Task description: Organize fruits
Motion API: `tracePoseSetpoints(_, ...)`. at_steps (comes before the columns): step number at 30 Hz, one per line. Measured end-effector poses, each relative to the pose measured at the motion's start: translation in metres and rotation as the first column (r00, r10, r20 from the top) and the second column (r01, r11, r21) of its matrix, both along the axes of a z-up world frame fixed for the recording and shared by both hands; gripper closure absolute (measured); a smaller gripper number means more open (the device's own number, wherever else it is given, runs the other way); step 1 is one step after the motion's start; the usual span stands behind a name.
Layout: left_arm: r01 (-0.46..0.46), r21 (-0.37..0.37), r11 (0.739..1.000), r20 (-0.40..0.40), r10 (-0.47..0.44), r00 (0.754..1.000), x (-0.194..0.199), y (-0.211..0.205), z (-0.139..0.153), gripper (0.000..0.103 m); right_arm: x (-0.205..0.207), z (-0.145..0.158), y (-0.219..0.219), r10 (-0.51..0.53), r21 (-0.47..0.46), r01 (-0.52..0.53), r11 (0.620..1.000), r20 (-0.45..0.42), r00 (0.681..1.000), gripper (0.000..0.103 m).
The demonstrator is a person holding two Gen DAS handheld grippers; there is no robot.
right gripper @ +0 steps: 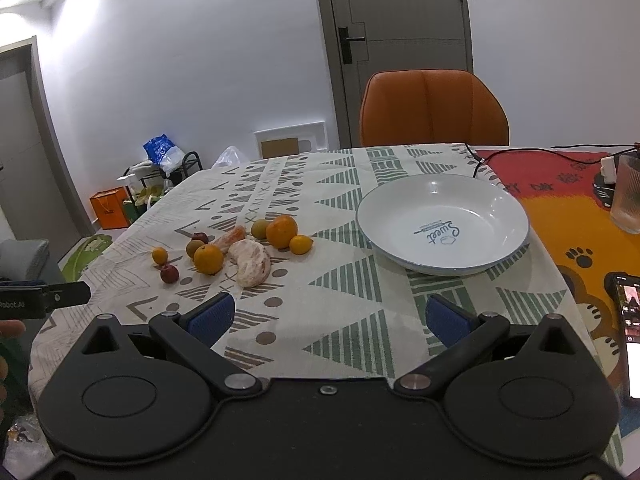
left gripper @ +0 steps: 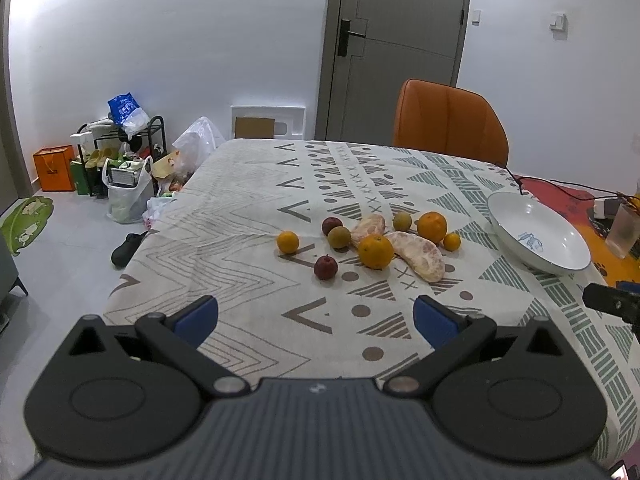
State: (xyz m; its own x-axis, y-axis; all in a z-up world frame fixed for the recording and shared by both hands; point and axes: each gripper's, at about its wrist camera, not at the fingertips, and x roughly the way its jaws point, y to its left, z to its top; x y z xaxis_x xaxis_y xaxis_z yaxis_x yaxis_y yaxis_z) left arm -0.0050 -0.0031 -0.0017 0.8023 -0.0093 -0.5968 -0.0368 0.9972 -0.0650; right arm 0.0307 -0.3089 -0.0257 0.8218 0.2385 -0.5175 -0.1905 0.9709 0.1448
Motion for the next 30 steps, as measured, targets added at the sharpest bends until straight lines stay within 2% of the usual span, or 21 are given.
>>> tracePoseSetpoints(5,-0.001,-0.012,1.0,-0.018,0.0,1.0,0.0,0.0,0.0,0.0,0.0,-0.002,-0.002,-0.001,0.0,0.001,1.0,-0.003,1.0,0.0)
tracePoseSetpoints(9,0.002,-0.016,1.0,0.004,-0.002,1.0,0.003,-0.001,-0.002,0.0,0.004,-0.004,-0.003,-0.006,0.001,0.006,1.0,-0.012,1.0,0.0)
tracePoseSetpoints(11,0.003,-0.005,1.0,0.05,-0.003,0.999,0.005,-0.001,-0.004,0.0,0.006,-0.006,-0.003,-0.006,0.001,0.006,1.0,-0.017,1.0,0.0)
tracePoseSetpoints(15,0.003,-0.009,1.0,0.057,-0.002,0.998,0.011,-0.002,-0.007,0.0,0.011,-0.008,-0.002,-0.003,-0.006,0.003,1.0,-0.028,1.0,0.0)
tracePoseSetpoints(17,0.003,-0.025,1.0,0.047,-0.002,0.999,0.014,-0.001,-0.008,0.0,0.015,-0.01,-0.003,-0.002,-0.006,0.001,1.0,-0.034,0.999,0.0)
tracePoseSetpoints(22,0.004,-0.013,1.0,0.016,-0.004,1.0,0.025,-0.003,-0.012,0.0,0.026,-0.016,-0.003,0.006,-0.004,-0.006,1.0,-0.05,0.999,0.0)
tracePoseSetpoints(30,0.02,0.017,1.0,0.012,-0.02,1.0,0.044,-0.008,-0.02,0.001,0.04,-0.025,0.0,0.027,-0.008,-0.027,1.0,-0.058,0.998,0.0)
